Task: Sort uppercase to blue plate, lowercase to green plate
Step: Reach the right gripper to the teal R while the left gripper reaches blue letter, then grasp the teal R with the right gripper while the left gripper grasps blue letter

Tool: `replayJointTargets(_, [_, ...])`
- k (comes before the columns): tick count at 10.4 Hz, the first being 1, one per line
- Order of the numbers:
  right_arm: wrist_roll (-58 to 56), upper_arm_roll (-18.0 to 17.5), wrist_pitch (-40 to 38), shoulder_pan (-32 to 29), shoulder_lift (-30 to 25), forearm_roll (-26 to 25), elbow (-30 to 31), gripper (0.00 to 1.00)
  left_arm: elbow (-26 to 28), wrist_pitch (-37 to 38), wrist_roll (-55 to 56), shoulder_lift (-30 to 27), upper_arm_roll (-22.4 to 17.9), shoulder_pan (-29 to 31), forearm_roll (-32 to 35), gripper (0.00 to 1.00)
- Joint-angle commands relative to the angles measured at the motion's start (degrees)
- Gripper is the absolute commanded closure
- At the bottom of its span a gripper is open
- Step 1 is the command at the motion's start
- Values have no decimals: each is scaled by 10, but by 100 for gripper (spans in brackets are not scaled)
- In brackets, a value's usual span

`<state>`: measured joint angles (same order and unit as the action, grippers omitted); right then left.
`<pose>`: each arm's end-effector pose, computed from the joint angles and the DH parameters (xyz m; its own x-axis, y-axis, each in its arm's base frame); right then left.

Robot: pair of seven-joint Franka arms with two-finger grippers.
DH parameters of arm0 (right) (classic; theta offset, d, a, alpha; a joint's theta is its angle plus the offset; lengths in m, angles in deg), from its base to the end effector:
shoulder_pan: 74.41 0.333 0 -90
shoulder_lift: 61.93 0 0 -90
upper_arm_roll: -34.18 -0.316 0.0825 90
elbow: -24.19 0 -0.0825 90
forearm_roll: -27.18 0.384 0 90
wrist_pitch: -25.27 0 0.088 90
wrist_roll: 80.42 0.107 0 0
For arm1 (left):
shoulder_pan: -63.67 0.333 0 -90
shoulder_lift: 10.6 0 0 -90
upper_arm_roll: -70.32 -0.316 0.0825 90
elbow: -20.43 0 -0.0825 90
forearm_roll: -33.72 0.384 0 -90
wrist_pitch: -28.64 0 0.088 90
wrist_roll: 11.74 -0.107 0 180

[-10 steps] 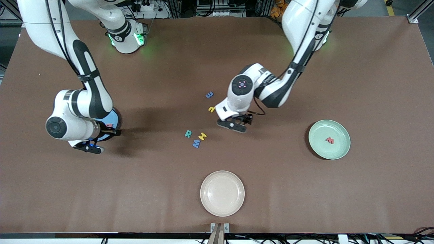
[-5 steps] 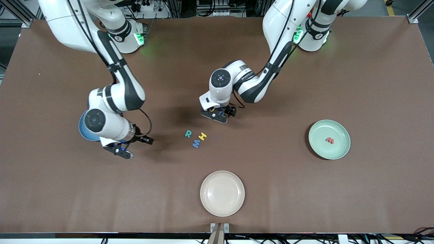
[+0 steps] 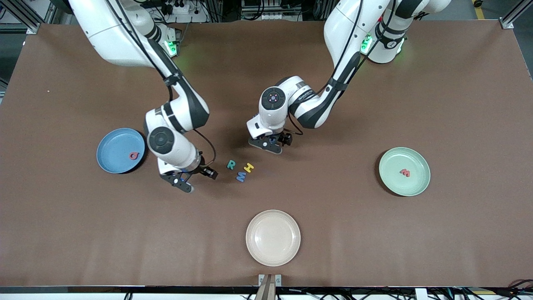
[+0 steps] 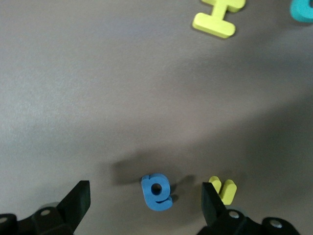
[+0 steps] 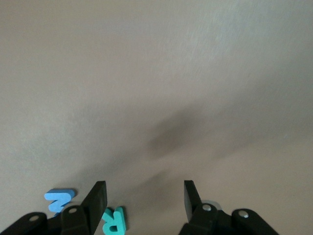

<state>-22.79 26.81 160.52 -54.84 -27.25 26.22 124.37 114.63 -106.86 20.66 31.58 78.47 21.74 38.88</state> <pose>0.5983 0.2953 0.2300 0.8538 -0.5186 -0.0455 -0.5204 -0.8529 -0.0424 0.4489 -0.5177 0.1864 0.9434 -0.3309 -0.0227 -0.3303 -0.9436 0.0243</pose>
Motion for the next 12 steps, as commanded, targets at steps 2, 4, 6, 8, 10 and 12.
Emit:
replayJointTargets(2, [113,-19,25,20,14,-19,-10,28,3,3,55,3,-2,-4,6,9])
replayJointTargets(4, [140,-19,67,38,35,-22,-9,28,6,5,59,4,-2,-3,6,21])
replayJointTargets(6, [149,-19,87,41,51,-64,4,28,5,5,59,11,-3,-3,6,26])
replayJointTargets(8, [166,-19,91,44,59,-94,5,28,3,5,59,11,-3,-1,6,33])
replayJointTargets(10, [166,-19,90,42,61,-94,4,30,-1,5,58,15,-3,-1,6,64])
replayJointTargets(12, [166,-19,88,43,61,-93,4,36,0,7,54,9,-4,7,13,100])
